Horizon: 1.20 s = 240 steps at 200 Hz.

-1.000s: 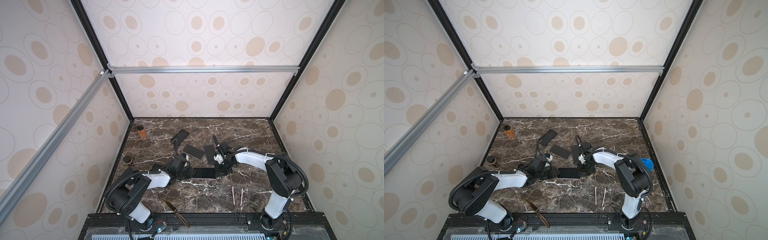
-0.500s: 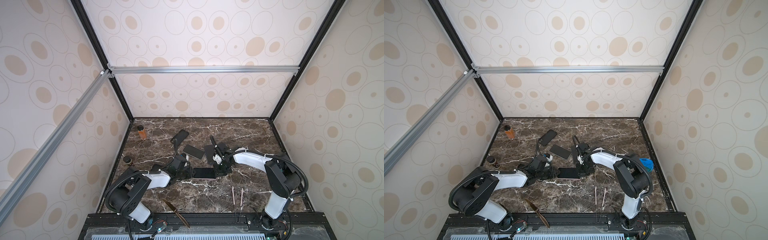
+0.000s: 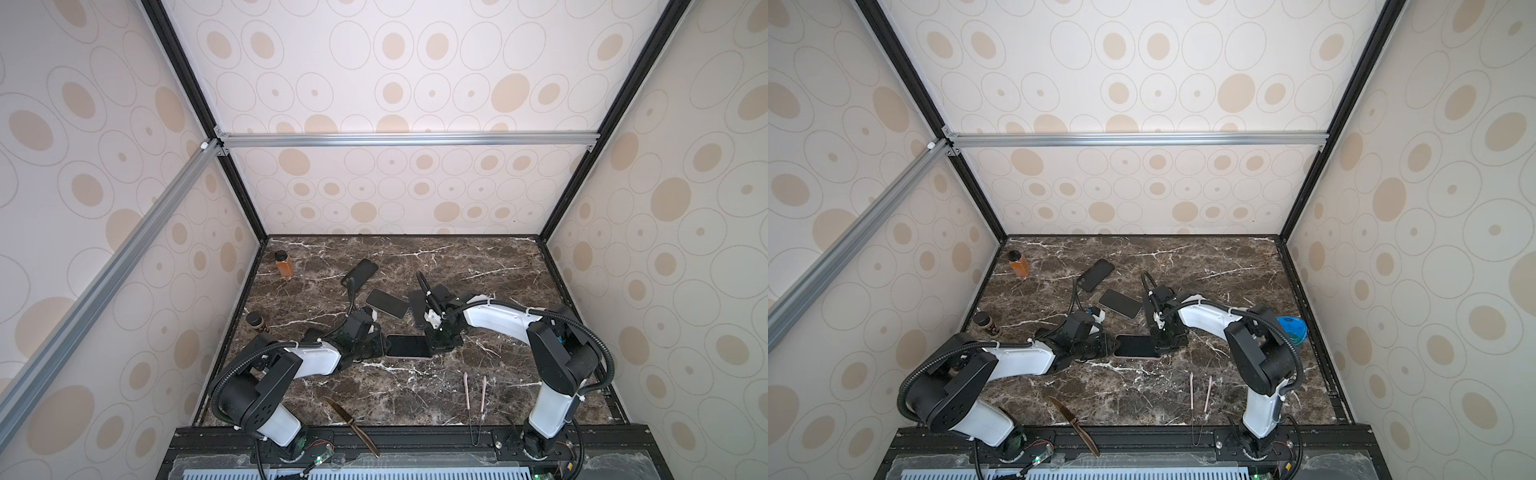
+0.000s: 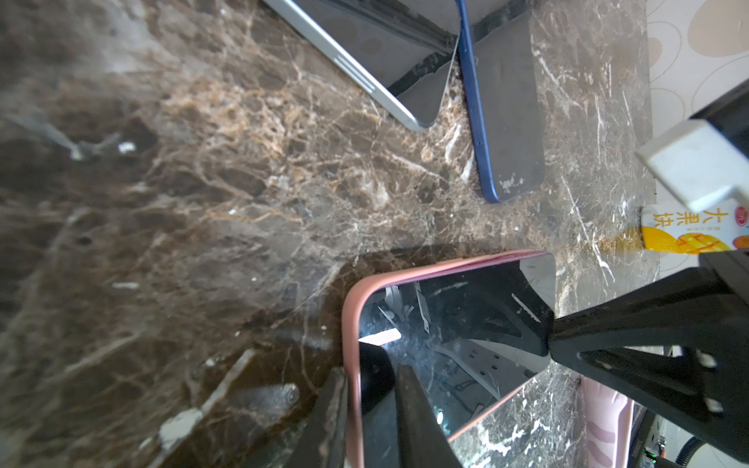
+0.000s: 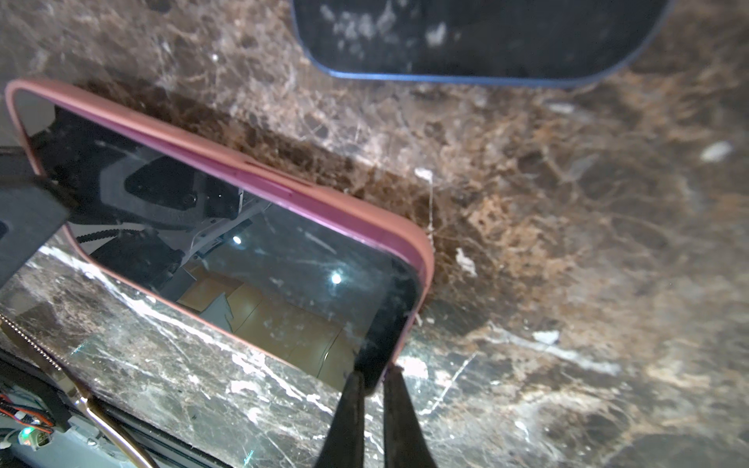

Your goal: Put the phone into the phone case

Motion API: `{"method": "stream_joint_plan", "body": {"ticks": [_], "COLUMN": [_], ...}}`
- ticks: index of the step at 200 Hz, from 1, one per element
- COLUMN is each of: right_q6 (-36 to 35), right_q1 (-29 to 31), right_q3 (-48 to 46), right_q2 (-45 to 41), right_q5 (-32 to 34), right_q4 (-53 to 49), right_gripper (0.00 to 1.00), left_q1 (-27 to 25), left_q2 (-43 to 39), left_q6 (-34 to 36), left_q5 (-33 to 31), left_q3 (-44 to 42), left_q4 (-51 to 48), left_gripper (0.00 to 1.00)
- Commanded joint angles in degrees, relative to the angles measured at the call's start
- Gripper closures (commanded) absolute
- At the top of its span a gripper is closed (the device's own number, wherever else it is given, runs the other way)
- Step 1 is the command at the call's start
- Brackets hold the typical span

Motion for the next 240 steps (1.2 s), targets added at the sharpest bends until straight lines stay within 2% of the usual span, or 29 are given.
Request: {"method": "stream_joint_plan", "body": {"ticks": [1,56,113,169,184,240], "right_q6": [-0.1,0.2,-0.6,-1.2,-1.4,-3.2], "right_q1": [4.8,5.1,5.1,3.9,3.2,-1.9], "right_q3": [-7.0,-7.4,-7.4,-7.5,-7.3,-7.4], "right_q2": [15.8,16.1,12.3,2.6,-0.3,-10.7], "right_q5": [4.2,4.2,4.7,0.3,-0.7,-5.7], "right_q4": [11.8,12.4,11.1,9.4,8.5,5.2], "right_gripper": [0.90,0.90,0.90,0.85,0.84,0.76], "left_q1": [-2.0,-2.0,-2.0,-2.0,-2.0,-1.4], "left_q2": [1.6,1.1,0.0,-1.3,-1.6,-3.5], "left_q6": [0.7,0.7,0.0,0.5,1.1,2.5], "left_q5": [4.9,4.3,3.2,2.4,1.9,1.0], "left_q3": [0.8,0.6,-0.6,-0.5,-0.1,0.8], "left_q4": [-0.7,-1.0,-0.4,-1.0,-3.7,-6.2], "left_gripper": [0.77,0.78,0.78,0.76,0.75,0.67]}}
